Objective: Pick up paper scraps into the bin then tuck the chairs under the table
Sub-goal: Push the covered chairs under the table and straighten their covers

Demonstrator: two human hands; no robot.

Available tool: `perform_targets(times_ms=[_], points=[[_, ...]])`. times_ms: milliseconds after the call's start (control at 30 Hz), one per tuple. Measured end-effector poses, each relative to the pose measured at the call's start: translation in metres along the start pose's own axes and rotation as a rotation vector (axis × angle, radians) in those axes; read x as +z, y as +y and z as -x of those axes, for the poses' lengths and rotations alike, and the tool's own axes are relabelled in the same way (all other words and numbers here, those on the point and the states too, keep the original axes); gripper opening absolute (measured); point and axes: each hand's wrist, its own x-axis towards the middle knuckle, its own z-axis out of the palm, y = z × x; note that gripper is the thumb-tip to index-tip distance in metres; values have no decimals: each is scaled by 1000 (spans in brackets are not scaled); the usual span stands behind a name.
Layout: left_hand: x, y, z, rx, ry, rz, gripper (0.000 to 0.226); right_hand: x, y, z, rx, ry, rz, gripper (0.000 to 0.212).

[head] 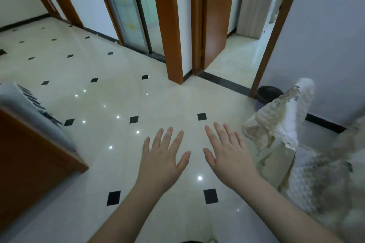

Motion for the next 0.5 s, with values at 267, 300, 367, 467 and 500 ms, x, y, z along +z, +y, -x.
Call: perform_targets(times_ms=[267, 300, 367, 467, 500], points=[[15, -11, -154, 97, -40, 15, 74, 18, 38, -122, 163, -76, -14, 59], [15, -17, -176, 100, -32, 18, 75, 21, 41, -140, 173, -83, -3, 60], [15, -31, -224, 102, -30, 28, 76, 26, 49, -183, 197, -90, 20, 61], [7, -40, -284, 157, -46, 34, 76, 23, 53, -244, 231, -84, 41, 63], [3, -41, -304, 177, -59, 31, 76, 21, 53, -265, 236, -90, 39, 62]])
